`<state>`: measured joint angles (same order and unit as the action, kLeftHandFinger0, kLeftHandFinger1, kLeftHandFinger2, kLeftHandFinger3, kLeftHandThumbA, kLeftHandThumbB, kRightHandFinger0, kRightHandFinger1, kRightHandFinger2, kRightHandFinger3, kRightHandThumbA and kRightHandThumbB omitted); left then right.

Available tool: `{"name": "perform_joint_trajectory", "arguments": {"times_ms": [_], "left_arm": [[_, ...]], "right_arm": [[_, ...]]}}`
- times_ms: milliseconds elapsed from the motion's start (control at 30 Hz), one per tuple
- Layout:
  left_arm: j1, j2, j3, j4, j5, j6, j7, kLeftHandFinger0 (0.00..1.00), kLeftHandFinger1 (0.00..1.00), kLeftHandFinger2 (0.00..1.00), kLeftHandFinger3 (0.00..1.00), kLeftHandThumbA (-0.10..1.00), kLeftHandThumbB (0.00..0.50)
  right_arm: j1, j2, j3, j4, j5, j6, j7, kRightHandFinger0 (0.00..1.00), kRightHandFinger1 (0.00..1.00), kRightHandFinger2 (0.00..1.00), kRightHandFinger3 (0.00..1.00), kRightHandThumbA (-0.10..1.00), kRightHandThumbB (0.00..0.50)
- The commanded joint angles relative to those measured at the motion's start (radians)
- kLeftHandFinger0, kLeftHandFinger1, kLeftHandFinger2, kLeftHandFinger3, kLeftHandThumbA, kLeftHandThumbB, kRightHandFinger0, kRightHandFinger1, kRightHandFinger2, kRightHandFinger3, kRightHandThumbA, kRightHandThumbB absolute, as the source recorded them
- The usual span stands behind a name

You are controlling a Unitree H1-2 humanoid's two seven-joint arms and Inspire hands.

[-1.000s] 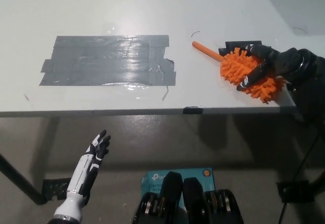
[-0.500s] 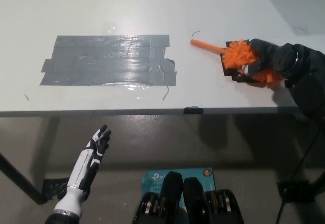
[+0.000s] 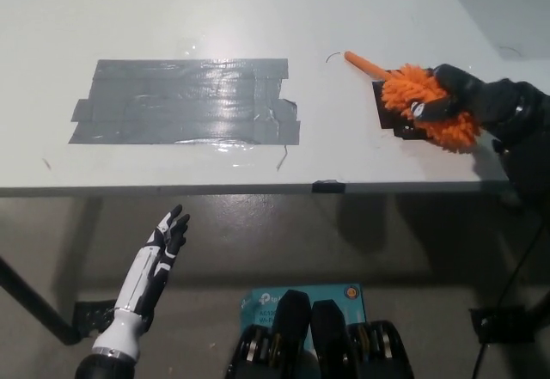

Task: An orange duster is kept infront of the robot in the middle of the table and the robot extends its right arm to grab the duster, picks it up and hands it to a person

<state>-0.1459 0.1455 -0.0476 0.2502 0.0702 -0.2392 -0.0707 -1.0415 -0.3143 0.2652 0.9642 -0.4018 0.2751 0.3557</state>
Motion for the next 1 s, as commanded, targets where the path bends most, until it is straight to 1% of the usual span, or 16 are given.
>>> {"name": "perform_joint_trajectory", "arguments": {"times_ms": [0,33,67,100,167,200,233,300,367,433,467,500,567,733,800,967], "left_arm": [[-0.026,0.019,0.01,-0.024,-0.014,-0.01,-0.014,1.0,1.0,1.0,1.0,0.95,0.214],[-0.026,0.019,0.01,-0.025,-0.01,-0.009,-0.012,1.0,1.0,1.0,1.0,0.96,0.217],[-0.029,0.02,0.009,-0.023,-0.007,-0.008,-0.01,1.0,1.0,1.0,1.0,0.96,0.217],[-0.03,0.02,0.009,-0.021,-0.007,-0.01,-0.01,1.0,1.0,1.0,1.0,0.96,0.211],[-0.033,0.018,0.009,-0.014,-0.009,-0.015,-0.011,1.0,1.0,1.0,1.0,0.96,0.209],[-0.033,0.019,0.008,-0.01,-0.006,-0.021,-0.01,1.0,1.0,1.0,1.0,0.96,0.208],[-0.035,0.02,0.008,-0.008,-0.008,-0.024,-0.011,1.0,1.0,1.0,1.0,0.96,0.207],[-0.036,0.02,0.009,-0.005,-0.011,-0.026,-0.012,1.0,1.0,1.0,1.0,0.96,0.208],[-0.036,0.02,0.009,-0.004,-0.01,-0.026,-0.012,1.0,1.0,1.0,1.0,0.96,0.206],[-0.042,0.022,0.01,-0.002,-0.007,-0.028,-0.01,1.0,1.0,1.0,1.0,0.96,0.206],[-0.043,0.022,0.01,0.0,-0.008,-0.029,-0.01,1.0,1.0,1.0,1.0,0.96,0.203],[-0.044,0.022,0.011,0.002,-0.009,-0.03,-0.01,1.0,1.0,1.0,1.0,0.96,0.208],[-0.044,0.022,0.012,0.004,-0.012,-0.029,-0.011,1.0,1.0,1.0,1.0,0.96,0.209],[-0.044,0.021,0.011,0.005,-0.009,-0.028,-0.01,1.0,1.0,1.0,1.0,0.96,0.201],[-0.045,0.022,0.011,0.007,-0.007,-0.033,-0.008,1.0,1.0,1.0,1.0,0.96,0.2],[-0.047,0.021,0.014,0.009,-0.015,-0.035,-0.01,1.0,1.0,1.0,1.0,0.95,0.202]], "right_arm": [[0.023,0.011,-0.189,-0.006,0.21,-0.036,-0.007,0.04,0.56,0.92,0.75,-0.1,0.226],[0.026,0.018,-0.238,-0.006,0.25,-0.021,-0.008,0.05,0.56,0.95,0.92,-0.1,0.242],[0.029,0.027,-0.297,-0.005,0.293,-0.003,-0.008,0.06,0.55,0.95,1.0,-0.1,0.244],[0.033,0.034,-0.336,-0.007,0.325,0.004,-0.008,0.06,0.55,0.96,1.0,-0.1,0.25],[0.052,0.054,-0.459,-0.016,0.438,0.024,0.022,0.09,0.55,0.94,1.0,-0.1,0.205],[0.059,0.067,-0.526,-0.014,0.496,0.04,0.036,0.11,0.56,0.9,1.0,-0.1,0.196],[0.06,0.074,-0.567,-0.013,0.53,0.063,0.053,0.06,0.53,0.85,1.0,-0.1,0.163],[0.061,0.08,-0.607,-0.012,0.562,0.091,0.08,0.01,0.49,0.82,1.0,-0.1,0.151],[0.067,0.096,-0.681,-0.03,0.618,0.165,0.094,0.0,0.37,0.81,1.0,-0.1,0.137],[0.063,0.103,-0.716,-0.018,0.648,0.171,0.111,0.0,0.36,0.78,1.0,-0.1,0.138],[0.065,0.105,-0.721,-0.02,0.651,0.171,0.118,0.0,0.37,0.73,1.0,-0.1,0.129],[0.071,0.114,-0.738,-0.03,0.675,0.188,0.143,0.0,0.37,0.72,1.0,-0.1,0.095],[0.078,0.126,-0.761,-0.033,0.717,0.195,0.18,0.0,0.36,0.71,1.0,-0.1,0.07],[0.095,0.168,-0.797,-0.06,0.781,0.195,0.203,0.0,0.41,0.76,1.0,-0.1,0.092],[0.105,0.183,-0.802,-0.079,0.806,0.195,0.21,0.0,0.4,0.75,1.0,-0.1,0.081],[0.131,0.217,-0.798,-0.143,0.868,0.195,0.205,0.0,0.38,0.73,1.0,-0.1,0.081]]}}
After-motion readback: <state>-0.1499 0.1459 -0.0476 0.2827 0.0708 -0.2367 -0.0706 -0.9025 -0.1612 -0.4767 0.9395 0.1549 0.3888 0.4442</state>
